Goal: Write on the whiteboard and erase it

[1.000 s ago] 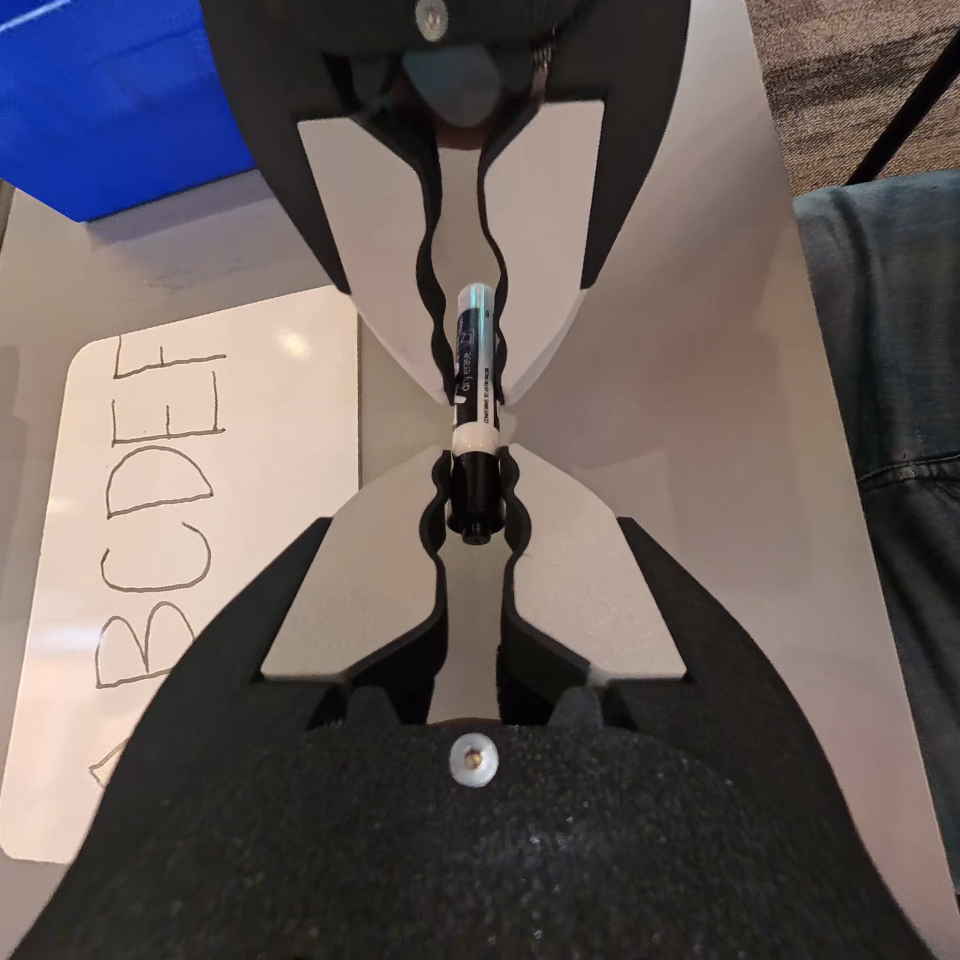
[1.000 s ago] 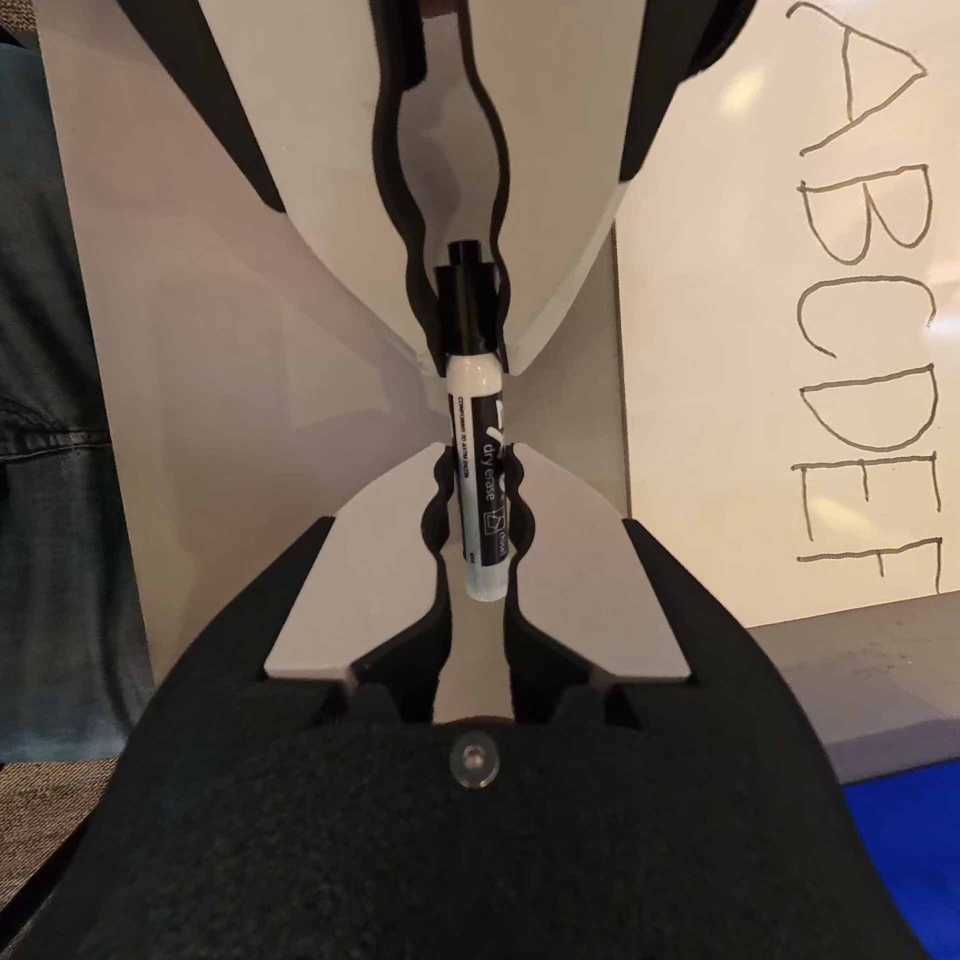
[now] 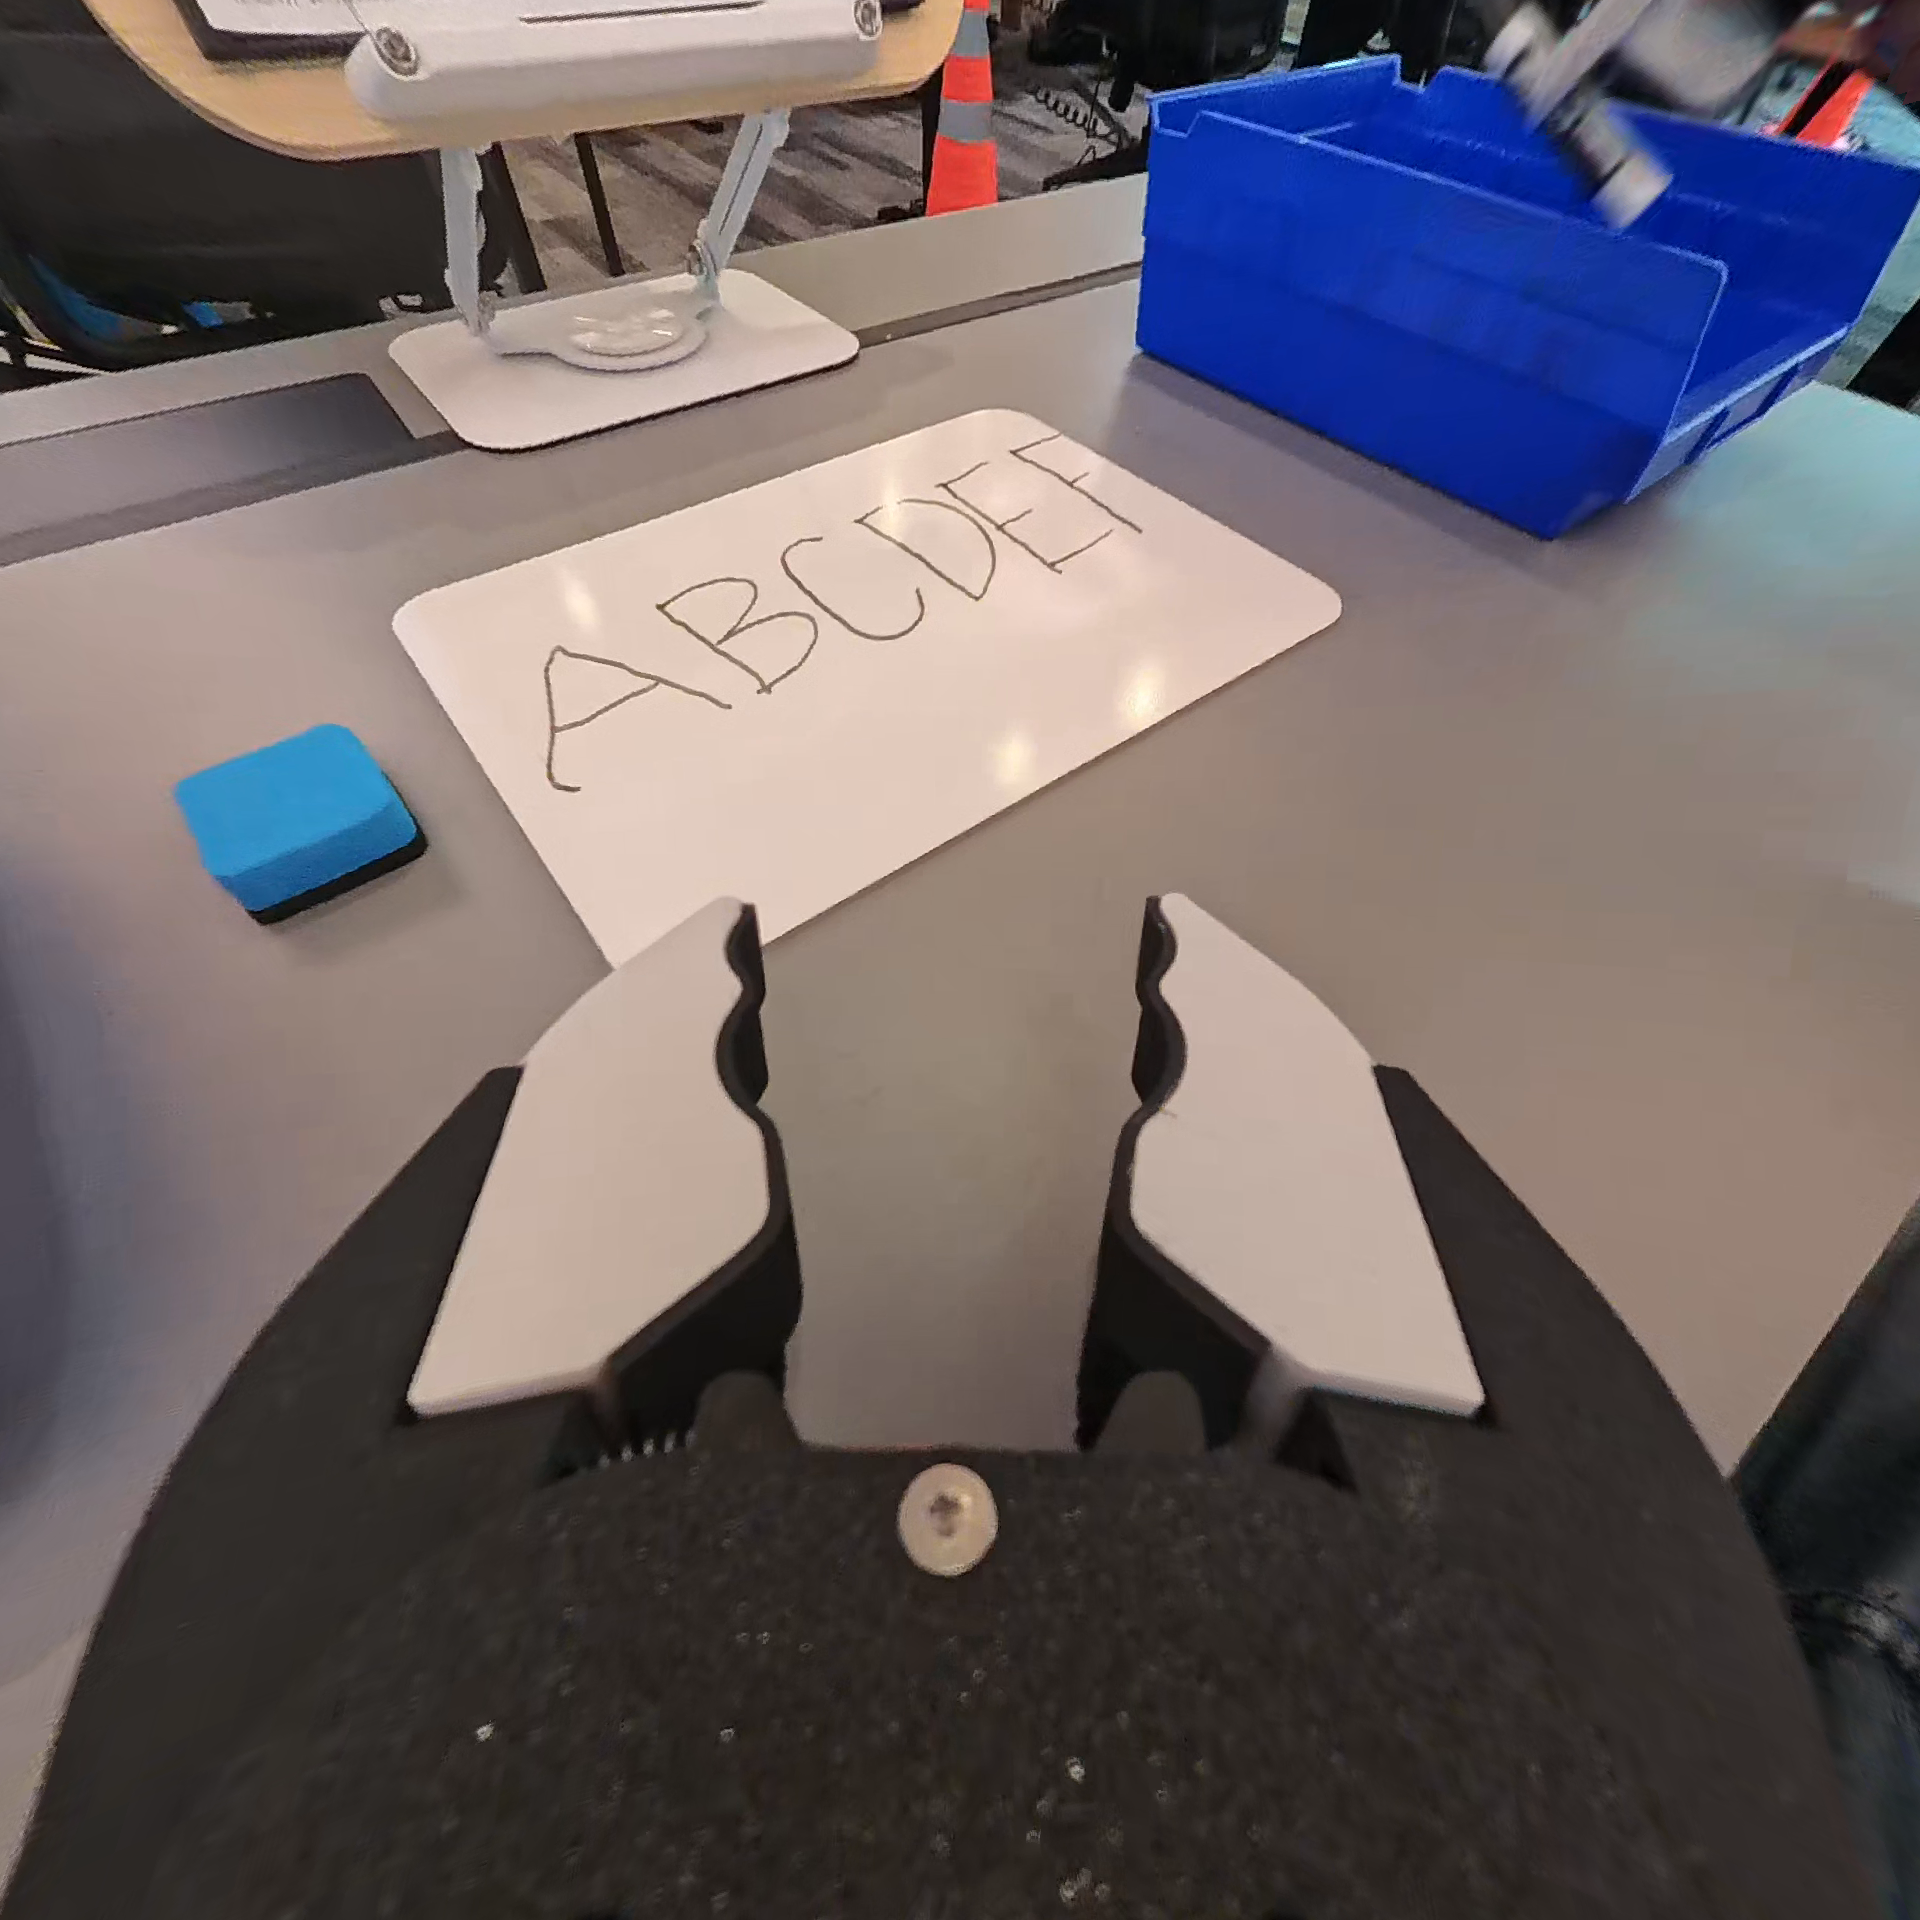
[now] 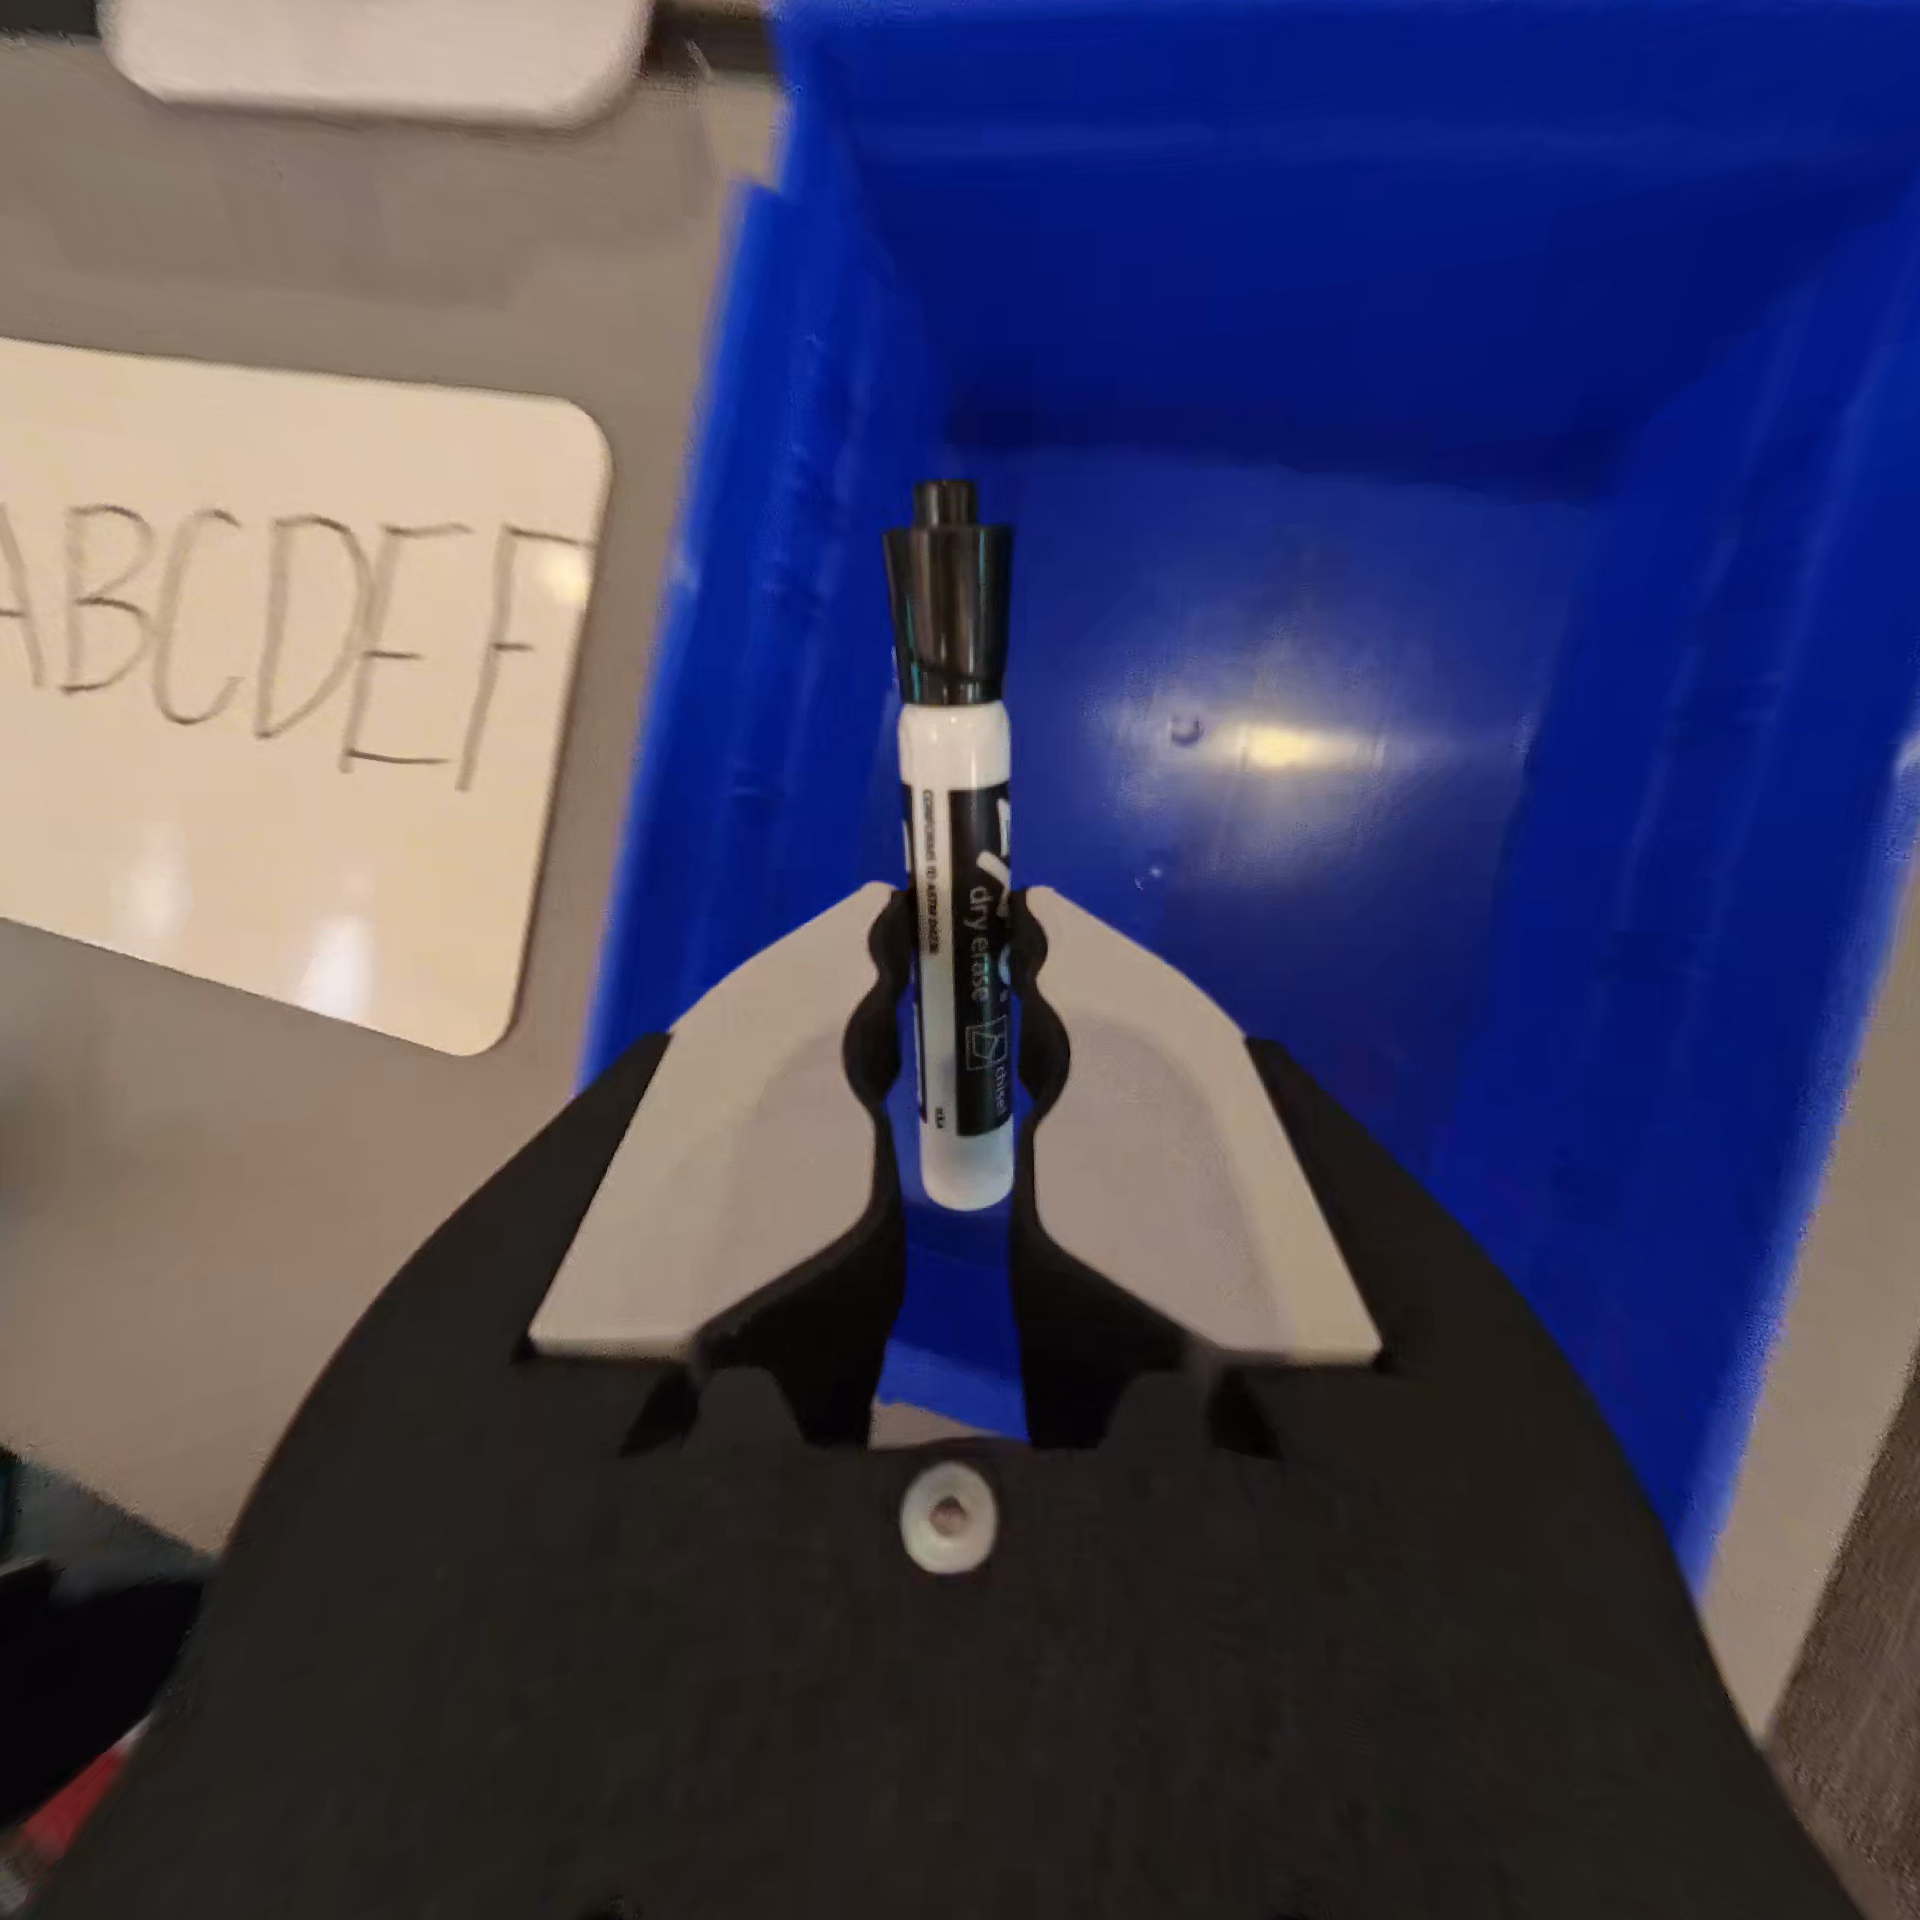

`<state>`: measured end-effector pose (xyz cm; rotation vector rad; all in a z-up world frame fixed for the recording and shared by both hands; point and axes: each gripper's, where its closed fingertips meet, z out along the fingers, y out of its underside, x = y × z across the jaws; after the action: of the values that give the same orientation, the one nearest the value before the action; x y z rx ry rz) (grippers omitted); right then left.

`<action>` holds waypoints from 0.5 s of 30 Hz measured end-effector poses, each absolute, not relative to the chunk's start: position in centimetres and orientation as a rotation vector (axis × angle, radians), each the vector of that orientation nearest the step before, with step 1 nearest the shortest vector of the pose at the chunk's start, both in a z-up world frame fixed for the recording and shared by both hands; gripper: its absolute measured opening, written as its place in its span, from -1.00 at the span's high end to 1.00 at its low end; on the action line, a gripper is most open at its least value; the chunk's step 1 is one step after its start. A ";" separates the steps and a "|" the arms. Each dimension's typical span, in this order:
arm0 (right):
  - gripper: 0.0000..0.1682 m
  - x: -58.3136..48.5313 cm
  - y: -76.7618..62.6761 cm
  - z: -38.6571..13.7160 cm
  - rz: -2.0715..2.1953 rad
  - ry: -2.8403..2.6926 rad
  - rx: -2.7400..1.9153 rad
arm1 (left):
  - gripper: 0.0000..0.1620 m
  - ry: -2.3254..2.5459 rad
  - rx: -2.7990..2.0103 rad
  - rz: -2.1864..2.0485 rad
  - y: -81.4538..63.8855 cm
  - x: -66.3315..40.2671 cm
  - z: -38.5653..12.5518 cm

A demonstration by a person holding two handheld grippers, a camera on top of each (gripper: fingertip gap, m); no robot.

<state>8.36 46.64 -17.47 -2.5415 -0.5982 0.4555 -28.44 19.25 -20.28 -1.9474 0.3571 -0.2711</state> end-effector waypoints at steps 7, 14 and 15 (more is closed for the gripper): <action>0.78 7.4 48.0 -26.2 0.573 -0.525 -2.948 | 0.18 0.420 -2.002 -0.229 19.1 -28.0 -21.8; 0.77 7.2 48.3 -27.6 0.540 -0.489 -2.923 | 0.17 0.438 -2.048 -0.183 19.0 -28.7 -23.0; 0.70 7.1 48.5 -27.0 0.556 -0.485 -2.880 | 0.17 0.436 -2.054 -0.193 19.0 -28.7 -23.1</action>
<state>7.14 48.47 -27.02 -2.8801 -0.4851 0.5560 -28.68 19.01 -23.14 -2.0537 0.4357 -0.1930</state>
